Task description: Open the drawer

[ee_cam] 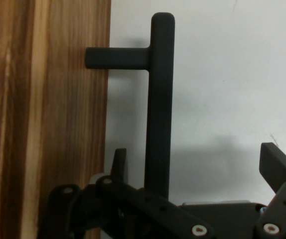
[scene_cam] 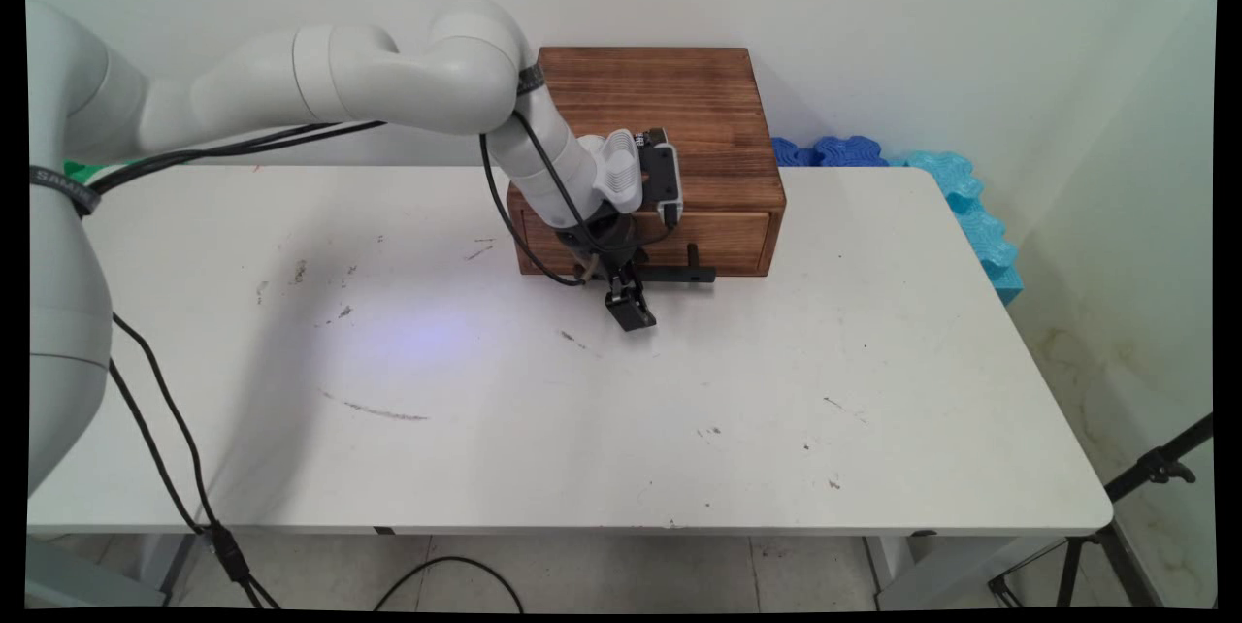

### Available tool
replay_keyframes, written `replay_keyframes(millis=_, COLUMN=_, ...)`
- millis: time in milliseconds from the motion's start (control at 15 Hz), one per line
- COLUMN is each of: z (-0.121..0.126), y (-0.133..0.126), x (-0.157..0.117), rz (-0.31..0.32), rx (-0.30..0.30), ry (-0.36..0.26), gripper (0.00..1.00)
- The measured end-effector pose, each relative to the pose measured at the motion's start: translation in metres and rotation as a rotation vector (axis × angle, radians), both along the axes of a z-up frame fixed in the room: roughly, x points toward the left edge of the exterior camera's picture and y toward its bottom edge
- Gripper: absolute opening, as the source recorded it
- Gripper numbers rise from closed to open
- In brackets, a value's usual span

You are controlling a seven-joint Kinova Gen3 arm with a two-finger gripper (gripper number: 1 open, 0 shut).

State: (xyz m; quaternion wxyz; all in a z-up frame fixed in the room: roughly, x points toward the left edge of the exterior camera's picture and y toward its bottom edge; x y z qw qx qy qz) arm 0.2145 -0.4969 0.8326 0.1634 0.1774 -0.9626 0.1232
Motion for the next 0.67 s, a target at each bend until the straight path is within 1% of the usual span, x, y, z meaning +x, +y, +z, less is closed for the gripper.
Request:
replay_keyframes(millis=400, z=-0.006, y=0.0003, x=-0.0033, rz=0.004, rx=0.003, ry=-0.003, gripper=1.0)
replay_keyframes(millis=667, z=-0.0088, y=0.0055, x=-0.0058, rz=0.015, rx=0.01, ry=0.002, gripper=1.0)
